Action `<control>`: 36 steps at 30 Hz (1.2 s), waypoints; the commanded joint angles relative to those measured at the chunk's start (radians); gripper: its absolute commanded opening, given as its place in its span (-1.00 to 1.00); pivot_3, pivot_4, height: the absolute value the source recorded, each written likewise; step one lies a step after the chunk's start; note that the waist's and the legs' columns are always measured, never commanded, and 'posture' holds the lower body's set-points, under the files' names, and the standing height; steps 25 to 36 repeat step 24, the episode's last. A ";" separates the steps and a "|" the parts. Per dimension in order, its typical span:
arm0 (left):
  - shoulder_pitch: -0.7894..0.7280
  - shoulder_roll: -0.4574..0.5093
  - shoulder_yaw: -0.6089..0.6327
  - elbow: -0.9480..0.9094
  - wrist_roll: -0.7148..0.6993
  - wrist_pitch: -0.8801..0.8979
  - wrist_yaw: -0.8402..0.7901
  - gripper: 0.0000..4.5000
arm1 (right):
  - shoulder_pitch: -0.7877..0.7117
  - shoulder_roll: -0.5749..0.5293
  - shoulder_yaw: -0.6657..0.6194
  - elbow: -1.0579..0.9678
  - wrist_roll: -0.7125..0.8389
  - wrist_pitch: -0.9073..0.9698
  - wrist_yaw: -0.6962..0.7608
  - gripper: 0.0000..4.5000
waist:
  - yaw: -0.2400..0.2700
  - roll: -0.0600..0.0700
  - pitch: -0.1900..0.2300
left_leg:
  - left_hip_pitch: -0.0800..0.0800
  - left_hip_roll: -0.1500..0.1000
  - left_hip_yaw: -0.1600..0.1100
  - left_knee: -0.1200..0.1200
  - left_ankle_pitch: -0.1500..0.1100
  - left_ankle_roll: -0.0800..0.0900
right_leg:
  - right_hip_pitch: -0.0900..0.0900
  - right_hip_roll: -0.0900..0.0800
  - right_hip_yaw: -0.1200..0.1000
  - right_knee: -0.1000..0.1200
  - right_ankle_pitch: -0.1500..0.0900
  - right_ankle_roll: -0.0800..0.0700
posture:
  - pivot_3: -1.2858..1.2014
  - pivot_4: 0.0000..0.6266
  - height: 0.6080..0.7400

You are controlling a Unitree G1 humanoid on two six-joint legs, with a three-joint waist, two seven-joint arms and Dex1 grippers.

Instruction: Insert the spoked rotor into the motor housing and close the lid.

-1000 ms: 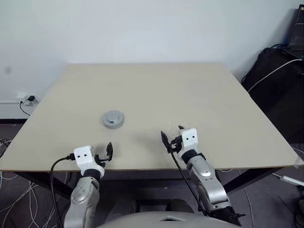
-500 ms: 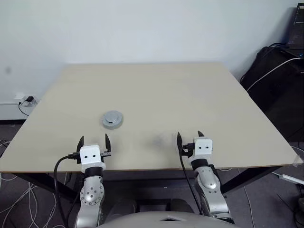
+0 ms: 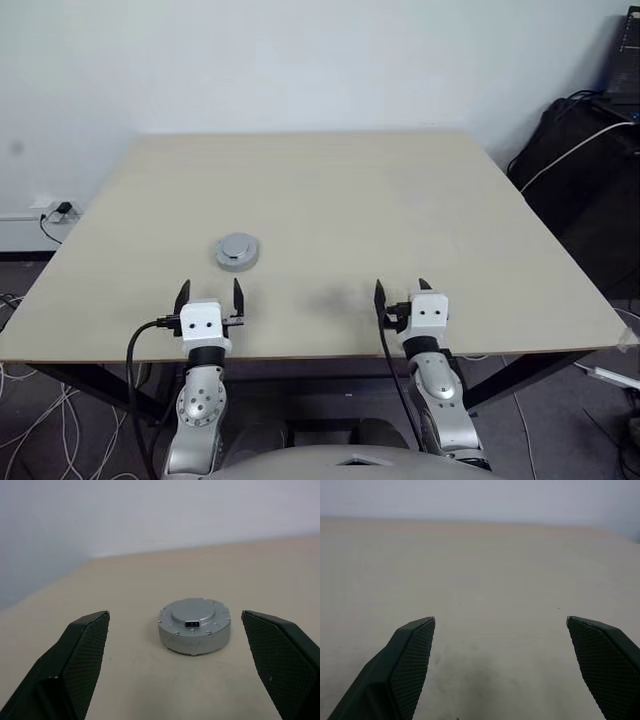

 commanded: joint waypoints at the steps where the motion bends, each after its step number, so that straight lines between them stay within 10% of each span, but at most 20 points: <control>1: -0.011 -0.005 -0.012 -0.007 -0.001 -0.015 -0.008 0.98 | -0.034 0.004 -0.016 0.017 0.009 -0.030 0.001 1.00 | -0.001 0.000 0.000 | 0.000 0.000 0.000 0.000 0.000 0.000 | 0.000 0.000 0.000 0.000 0.000 0.000 | 0.03 -1.00 1.00; 36: -0.007 -0.011 -0.011 -0.015 -0.006 0.015 -0.024 0.98 | -0.035 0.013 -0.021 0.037 0.002 -0.030 0.009 1.00 | -0.001 0.000 0.000 | 0.000 0.000 0.000 0.000 0.001 0.002 | 0.000 0.001 0.000 0.000 0.000 0.000 | 0.03 -1.00 1.00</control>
